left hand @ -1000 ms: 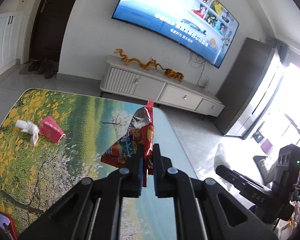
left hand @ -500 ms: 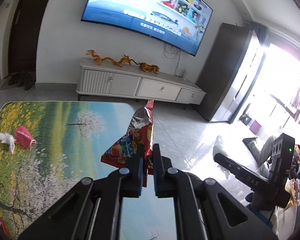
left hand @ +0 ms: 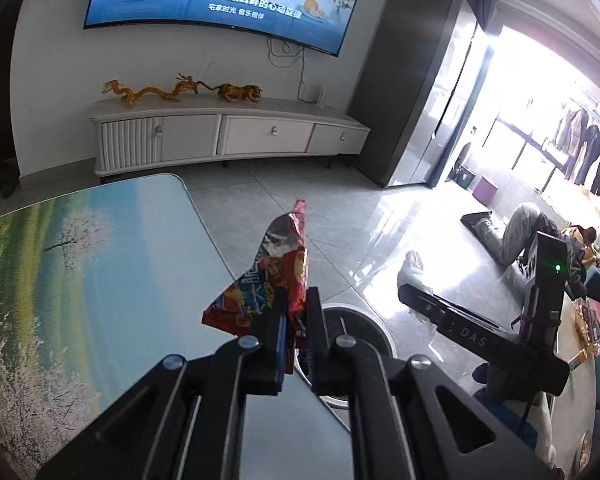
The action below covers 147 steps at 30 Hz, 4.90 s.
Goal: Collect trash
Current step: 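Carry both bags over the bin and open both tools to drop them, then return both tools to the table toward the pink box and tissue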
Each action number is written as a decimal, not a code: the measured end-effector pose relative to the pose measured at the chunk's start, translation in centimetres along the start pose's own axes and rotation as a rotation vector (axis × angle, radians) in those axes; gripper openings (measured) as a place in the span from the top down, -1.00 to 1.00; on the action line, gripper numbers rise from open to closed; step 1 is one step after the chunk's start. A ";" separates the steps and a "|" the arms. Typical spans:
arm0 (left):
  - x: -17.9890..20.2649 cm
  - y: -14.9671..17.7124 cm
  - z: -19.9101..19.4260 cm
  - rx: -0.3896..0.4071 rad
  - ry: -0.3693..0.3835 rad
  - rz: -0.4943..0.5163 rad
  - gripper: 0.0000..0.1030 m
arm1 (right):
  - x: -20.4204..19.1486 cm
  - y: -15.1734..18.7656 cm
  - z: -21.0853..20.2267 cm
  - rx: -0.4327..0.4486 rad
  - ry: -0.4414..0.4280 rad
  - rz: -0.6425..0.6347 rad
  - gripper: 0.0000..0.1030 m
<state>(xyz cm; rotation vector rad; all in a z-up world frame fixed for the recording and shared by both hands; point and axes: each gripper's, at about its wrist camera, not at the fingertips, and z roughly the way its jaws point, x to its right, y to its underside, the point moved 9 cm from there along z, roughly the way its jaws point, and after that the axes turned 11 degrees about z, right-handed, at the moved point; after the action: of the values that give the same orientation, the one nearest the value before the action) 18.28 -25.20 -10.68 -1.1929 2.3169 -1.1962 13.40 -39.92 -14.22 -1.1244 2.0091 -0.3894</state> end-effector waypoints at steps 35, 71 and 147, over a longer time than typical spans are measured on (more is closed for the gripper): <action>10.2 0.6 17.7 -0.236 0.196 0.046 0.12 | 17.0 0.2 6.4 -0.111 0.199 0.254 -0.06; -9.2 0.7 -8.5 0.137 -0.357 -0.137 -0.19 | -6.9 0.2 -2.7 0.086 0.013 -0.115 -0.35; -22.6 1.2 -20.3 0.252 -0.736 -0.281 -0.28 | -24.0 2.5 -4.5 0.188 -0.171 -0.434 -0.79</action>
<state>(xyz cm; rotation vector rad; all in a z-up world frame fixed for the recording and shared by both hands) 20.32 3.83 -1.74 -1.5586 1.4568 -0.8776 15.69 -19.23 -1.13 -1.4195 1.5395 -0.6635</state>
